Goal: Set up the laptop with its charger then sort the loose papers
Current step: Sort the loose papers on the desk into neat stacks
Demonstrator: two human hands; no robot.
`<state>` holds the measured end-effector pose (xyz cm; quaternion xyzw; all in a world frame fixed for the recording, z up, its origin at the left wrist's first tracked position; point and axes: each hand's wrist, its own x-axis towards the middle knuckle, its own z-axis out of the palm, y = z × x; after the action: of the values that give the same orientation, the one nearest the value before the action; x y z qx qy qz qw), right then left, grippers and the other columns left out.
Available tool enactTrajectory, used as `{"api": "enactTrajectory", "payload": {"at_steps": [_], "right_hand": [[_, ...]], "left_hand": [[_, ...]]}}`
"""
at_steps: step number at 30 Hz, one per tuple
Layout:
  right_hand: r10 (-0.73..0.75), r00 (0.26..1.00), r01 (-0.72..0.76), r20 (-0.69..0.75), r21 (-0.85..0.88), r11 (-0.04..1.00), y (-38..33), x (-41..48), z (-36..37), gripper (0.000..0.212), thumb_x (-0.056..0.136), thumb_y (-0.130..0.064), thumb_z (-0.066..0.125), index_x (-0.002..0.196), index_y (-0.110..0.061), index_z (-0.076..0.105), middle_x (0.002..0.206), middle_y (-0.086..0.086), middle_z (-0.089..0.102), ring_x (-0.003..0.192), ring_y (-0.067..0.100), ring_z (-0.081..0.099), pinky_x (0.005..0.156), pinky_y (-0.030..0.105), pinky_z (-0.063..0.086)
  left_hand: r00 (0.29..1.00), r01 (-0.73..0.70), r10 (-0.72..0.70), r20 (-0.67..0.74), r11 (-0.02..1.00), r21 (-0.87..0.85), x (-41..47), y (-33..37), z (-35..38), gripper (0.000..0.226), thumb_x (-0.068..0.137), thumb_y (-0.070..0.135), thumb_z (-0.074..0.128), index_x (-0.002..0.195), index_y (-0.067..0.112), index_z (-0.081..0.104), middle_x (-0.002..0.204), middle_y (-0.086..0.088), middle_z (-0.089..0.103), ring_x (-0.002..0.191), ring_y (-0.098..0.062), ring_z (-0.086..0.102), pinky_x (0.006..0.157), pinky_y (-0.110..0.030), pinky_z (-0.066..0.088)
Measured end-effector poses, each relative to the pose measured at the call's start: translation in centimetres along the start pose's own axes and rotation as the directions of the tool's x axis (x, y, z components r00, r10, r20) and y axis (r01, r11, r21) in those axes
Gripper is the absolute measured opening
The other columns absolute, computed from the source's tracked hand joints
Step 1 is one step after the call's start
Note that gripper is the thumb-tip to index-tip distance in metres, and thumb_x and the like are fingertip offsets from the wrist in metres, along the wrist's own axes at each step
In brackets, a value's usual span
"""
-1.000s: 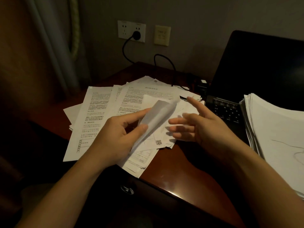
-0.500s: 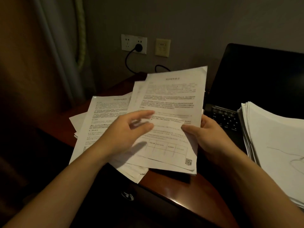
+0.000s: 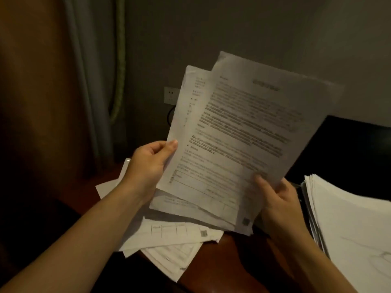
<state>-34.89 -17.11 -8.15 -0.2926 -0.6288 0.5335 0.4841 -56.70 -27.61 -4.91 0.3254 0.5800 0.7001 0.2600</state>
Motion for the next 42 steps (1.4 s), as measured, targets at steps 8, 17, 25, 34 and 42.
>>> {"api": "enactTrajectory", "payload": {"at_steps": [8,17,25,34,42], "right_hand": [[-0.139,0.990,0.138,0.028,0.047,0.989,-2.9,2.3,0.5,0.030,0.093,-0.013,0.066,0.118,-0.028,0.059,0.103,-0.014,0.073,0.092,0.009,0.072,0.065,0.022,0.059],[-0.108,0.991,0.112,0.077,-0.061,0.992,-2.1,2.0,0.4,0.028,0.094,-0.011,0.065,0.117,-0.027,0.061,0.105,-0.012,0.073,0.096,0.010,0.072,0.069,0.029,0.062],[-0.036,0.995,0.054,0.093,-0.195,0.979,0.0,0.7,-0.7,0.031,0.097,-0.012,0.062,0.119,-0.034,0.058,0.112,-0.019,0.069,0.108,0.006,0.068,0.084,0.033,0.061],[-0.093,0.995,0.074,-0.043,-0.317,0.945,-3.6,-1.1,-9.5,0.048,0.097,-0.018,0.062,0.131,-0.042,0.041,0.116,-0.014,0.066,0.099,0.004,0.070,0.072,0.031,0.063],[0.068,0.955,-0.184,-0.287,-0.401,0.897,-3.5,-5.0,-20.2,0.053,0.096,-0.012,0.064,0.132,-0.045,0.047,0.116,-0.012,0.069,0.096,0.013,0.072,0.067,0.031,0.063]], "left_hand": [[0.971,-0.236,0.234,-0.054,0.970,-0.053,0.1,0.8,1.1,0.014,0.098,0.036,0.056,0.106,0.026,0.062,0.095,0.009,0.075,0.088,-0.011,0.074,0.068,-0.028,0.061],[0.959,-0.278,0.282,-0.021,0.954,0.110,-0.6,-1.8,1.8,0.011,0.103,0.037,0.048,0.107,0.032,0.057,0.095,0.013,0.072,0.084,-0.008,0.073,0.066,-0.032,0.061],[0.966,-0.257,0.253,0.044,0.962,0.095,-1.7,-3.3,2.6,0.035,0.104,0.021,0.049,0.125,0.049,0.048,0.104,0.025,0.069,0.096,0.001,0.069,0.063,-0.017,0.057],[0.948,-0.199,0.185,0.258,0.980,0.029,-2.4,-3.0,10.6,0.073,0.102,0.012,0.054,0.149,0.058,0.023,0.126,0.016,0.067,0.111,-0.010,0.068,0.089,-0.041,0.059],[0.843,-0.112,0.006,0.538,0.980,0.164,-4.9,-3.8,19.8,0.065,0.096,0.011,0.062,0.142,0.052,0.041,0.107,0.013,0.075,0.095,-0.013,0.074,0.080,-0.047,0.062]]}}
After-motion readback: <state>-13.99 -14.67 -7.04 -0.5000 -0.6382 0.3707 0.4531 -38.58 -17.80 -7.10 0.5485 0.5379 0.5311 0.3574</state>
